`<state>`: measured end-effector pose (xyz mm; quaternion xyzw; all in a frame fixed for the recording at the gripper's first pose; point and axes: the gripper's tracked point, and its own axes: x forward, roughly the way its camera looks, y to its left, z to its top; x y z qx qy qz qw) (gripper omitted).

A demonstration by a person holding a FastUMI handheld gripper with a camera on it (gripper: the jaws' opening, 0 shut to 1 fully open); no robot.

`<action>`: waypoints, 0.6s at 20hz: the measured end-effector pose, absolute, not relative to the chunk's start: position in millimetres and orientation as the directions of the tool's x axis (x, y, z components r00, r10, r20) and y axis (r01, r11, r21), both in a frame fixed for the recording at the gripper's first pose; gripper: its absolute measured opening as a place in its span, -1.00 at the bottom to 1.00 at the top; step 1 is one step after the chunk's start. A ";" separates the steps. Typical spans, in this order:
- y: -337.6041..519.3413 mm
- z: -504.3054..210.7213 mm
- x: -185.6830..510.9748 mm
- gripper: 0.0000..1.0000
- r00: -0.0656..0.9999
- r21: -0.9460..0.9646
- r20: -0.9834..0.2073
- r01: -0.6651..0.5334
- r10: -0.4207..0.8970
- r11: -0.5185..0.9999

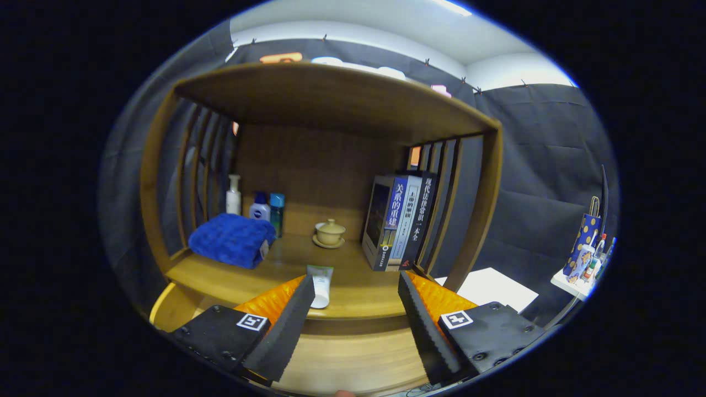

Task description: Pull open the drawer, take out the items inside it, and place them on the countertop above the cabinet.

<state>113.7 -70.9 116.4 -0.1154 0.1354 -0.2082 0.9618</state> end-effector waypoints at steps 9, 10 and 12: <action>7.8 50.7 11.0 0.97 0.944 -0.188 -0.269 0.145 -0.192 0.971; 6.8 41.7 0.9 0.97 0.940 -0.193 -0.282 0.142 -0.194 0.971; -6.9 21.9 -15.6 0.97 0.926 -0.219 -0.311 0.149 -0.213 0.964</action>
